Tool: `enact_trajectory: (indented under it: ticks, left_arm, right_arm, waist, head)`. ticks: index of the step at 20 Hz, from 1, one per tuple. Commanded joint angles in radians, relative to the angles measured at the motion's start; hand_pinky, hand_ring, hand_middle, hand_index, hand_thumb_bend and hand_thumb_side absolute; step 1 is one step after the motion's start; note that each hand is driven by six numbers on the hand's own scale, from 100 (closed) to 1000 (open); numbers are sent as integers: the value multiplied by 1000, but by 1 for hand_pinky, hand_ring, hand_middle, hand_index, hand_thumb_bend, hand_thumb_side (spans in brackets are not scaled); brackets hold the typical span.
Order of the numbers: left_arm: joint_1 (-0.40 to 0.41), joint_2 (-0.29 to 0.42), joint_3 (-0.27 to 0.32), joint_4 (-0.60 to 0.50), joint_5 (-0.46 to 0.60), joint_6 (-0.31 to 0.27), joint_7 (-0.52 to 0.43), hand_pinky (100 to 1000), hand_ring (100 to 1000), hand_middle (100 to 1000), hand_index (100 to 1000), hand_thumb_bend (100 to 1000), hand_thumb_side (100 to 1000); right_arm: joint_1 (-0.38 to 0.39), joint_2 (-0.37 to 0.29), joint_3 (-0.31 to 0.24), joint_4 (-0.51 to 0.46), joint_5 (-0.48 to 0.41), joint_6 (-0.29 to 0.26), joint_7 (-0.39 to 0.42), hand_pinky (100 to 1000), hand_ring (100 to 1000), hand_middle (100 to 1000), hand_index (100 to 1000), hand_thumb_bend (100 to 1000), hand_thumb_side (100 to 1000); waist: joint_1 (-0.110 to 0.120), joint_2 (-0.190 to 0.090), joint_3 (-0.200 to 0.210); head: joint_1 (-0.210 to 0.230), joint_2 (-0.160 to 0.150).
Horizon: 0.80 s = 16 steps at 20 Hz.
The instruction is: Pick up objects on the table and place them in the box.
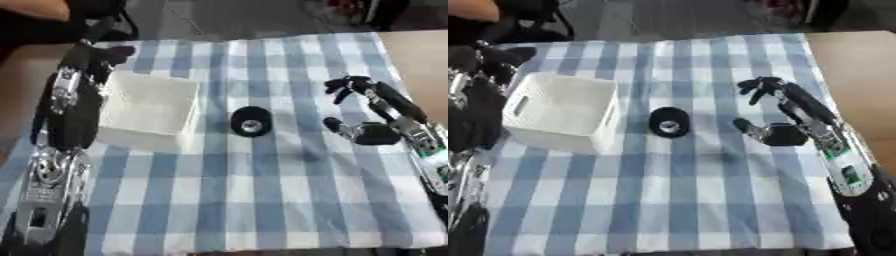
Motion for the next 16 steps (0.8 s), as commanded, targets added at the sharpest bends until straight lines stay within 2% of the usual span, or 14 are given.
enact_trajectory:
  ticks: [1,3,4,5,6,7,16]
  left_arm:
    - [-13,4,-1,-12,4,-3,-4,907,733,950,642,100,940]
    - [-13,3,-2,-12,5,-3,-4,907,733,950,642,100,941]
    - [-13,3,-2,-12,5,-3,-5,907,733,950,642,100,940]
    - [-13,3,-2,-12,5,-3,-5,907,733,950,642,100,940]
    - [-13,3,-2,-12,5,-3,-5,907,733,950,642,100,940]
    - [-13,3,-2,-12,5,-3,-5,907,734,950,642,100,940]
    - [-13,2,-4,-13,6,-3,-7,907,734,951,641,100,940]
  right_arm:
    - [-26,-23,-2,0,11,-7,-1,925,622,720,890,338,508]
    - [-31,-23,-1,8,17,-5,0,924,621,719,887,234,402]
    - [-33,-23,-1,10,18,-4,-1,924,621,719,888,267,434]
    - [-35,-24,0,15,22,-1,0,921,622,722,887,100,264]
    - [-39,-24,1,21,27,4,1,921,625,726,888,100,214]
    - [-43,-24,3,27,32,9,2,921,626,728,888,100,197]
    - [-60,-22,11,53,58,11,0,921,632,737,891,100,237]
  waist:
    - [-1,-13,3]
    - [-1,-13,3]
    - [-1,-13,3]
    - [-1,-13,4]
    - [-1,-13,4]
    - [-1,-13,5]
    - [-1,-13,8]
  head:
    - [-13,-10]
    - [-13,-10]
    - [-13,-10]
    - [-14,-10]
    - [-14,-9]
    - [-14,-10]
    - [-16,-11]
